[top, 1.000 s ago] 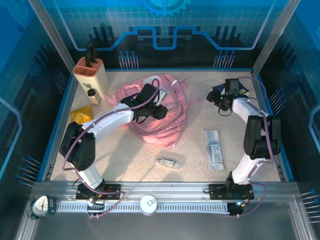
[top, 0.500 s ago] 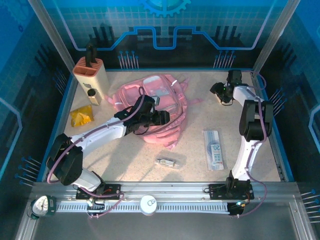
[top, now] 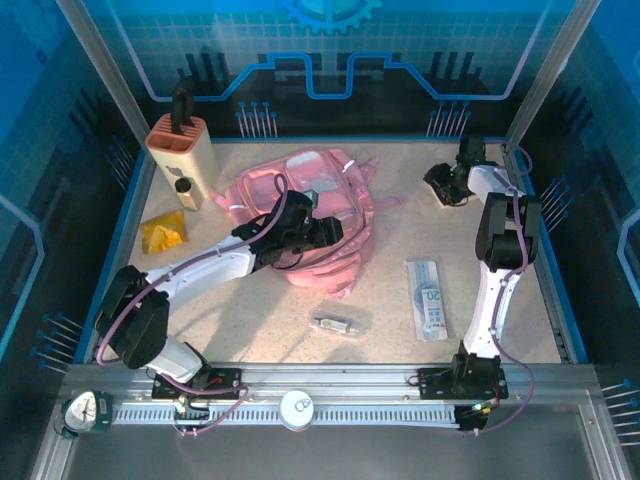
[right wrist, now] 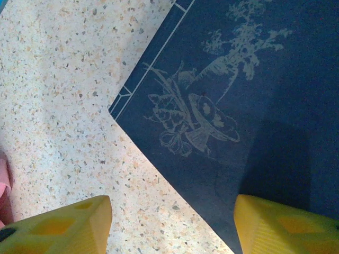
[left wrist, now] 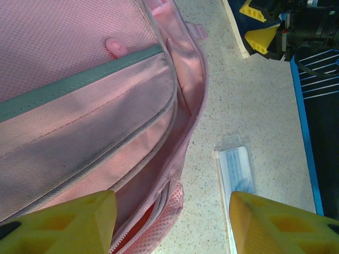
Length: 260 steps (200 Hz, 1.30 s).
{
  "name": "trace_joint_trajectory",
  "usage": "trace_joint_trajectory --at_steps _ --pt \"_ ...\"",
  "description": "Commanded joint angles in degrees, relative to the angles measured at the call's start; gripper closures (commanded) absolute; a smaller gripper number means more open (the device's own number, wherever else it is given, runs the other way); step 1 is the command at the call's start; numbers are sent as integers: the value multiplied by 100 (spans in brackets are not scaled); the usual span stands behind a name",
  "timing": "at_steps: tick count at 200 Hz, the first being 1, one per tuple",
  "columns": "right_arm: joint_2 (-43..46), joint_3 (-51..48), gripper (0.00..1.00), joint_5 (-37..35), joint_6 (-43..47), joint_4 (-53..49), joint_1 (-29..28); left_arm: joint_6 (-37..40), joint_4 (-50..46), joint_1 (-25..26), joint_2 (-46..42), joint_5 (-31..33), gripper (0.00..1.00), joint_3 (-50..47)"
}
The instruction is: Pack the student bag
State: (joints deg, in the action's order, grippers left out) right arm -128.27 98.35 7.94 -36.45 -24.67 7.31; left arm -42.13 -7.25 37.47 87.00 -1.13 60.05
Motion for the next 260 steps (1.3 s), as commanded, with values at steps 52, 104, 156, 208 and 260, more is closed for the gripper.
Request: trace_joint_trajectory --at_steps 52,104,156,208,260 --pt "553 -1403 43 321 -43 85 70 -124 59 89 24 249 41 17" --pt "1473 -3007 44 714 33 561 -81 -146 54 93 -104 398 41 -88" --pt "2774 -4153 45 414 214 689 -299 -175 -29 141 -200 501 41 -83" --pt "1826 -2893 42 658 366 300 -538 -168 135 321 79 487 41 238" --pt "1104 -2260 44 686 321 114 -891 -108 197 384 398 339 41 558"
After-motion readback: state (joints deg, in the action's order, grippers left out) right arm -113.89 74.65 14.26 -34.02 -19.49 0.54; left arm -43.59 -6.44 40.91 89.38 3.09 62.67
